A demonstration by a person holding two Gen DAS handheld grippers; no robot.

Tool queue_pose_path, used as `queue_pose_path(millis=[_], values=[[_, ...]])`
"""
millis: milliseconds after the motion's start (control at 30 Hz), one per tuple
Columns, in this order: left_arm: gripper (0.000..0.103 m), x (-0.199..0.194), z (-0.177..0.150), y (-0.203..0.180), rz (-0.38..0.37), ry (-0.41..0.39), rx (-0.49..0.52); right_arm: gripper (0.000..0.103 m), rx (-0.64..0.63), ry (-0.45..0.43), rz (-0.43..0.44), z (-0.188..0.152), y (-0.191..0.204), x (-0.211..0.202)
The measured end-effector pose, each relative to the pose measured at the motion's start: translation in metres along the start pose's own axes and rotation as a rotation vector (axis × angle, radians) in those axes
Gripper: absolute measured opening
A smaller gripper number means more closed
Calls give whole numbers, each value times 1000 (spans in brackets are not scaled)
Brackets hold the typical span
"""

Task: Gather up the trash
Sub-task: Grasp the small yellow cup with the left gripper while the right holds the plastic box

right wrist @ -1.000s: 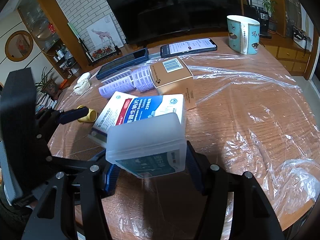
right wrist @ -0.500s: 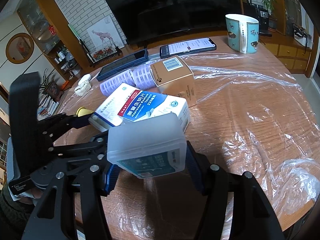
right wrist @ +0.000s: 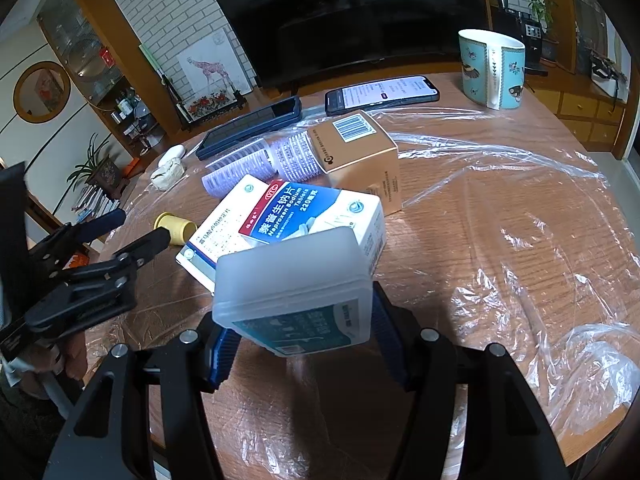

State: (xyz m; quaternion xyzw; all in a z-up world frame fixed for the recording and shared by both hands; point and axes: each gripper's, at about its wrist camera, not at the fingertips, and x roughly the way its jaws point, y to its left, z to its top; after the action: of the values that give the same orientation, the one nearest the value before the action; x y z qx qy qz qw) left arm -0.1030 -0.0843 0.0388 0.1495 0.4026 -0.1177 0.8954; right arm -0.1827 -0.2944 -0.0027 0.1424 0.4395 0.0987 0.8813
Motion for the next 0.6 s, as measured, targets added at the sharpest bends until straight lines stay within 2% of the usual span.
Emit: queue_pose_path(millis=[167, 200, 233, 300, 433, 600], values=[[84, 22, 4, 2, 1, 44, -10, 60, -9, 1, -7, -1, 3, 1], [80, 23, 2, 5, -5, 49, -18, 60, -11, 0, -8, -2, 4, 1], [76, 27, 2, 6, -16, 62, -33, 60, -10, -1, -8, -2, 3, 0], [46, 34, 0, 11, -51, 99, -72, 58, -6, -9, -3, -3, 2, -1], [44, 30, -5, 18, -95, 99, -119, 57, 15, -24, 24, -4, -3, -6], [44, 19, -10, 16, -108, 88, -126, 57, 29, -34, 42, -3, -8, -12]])
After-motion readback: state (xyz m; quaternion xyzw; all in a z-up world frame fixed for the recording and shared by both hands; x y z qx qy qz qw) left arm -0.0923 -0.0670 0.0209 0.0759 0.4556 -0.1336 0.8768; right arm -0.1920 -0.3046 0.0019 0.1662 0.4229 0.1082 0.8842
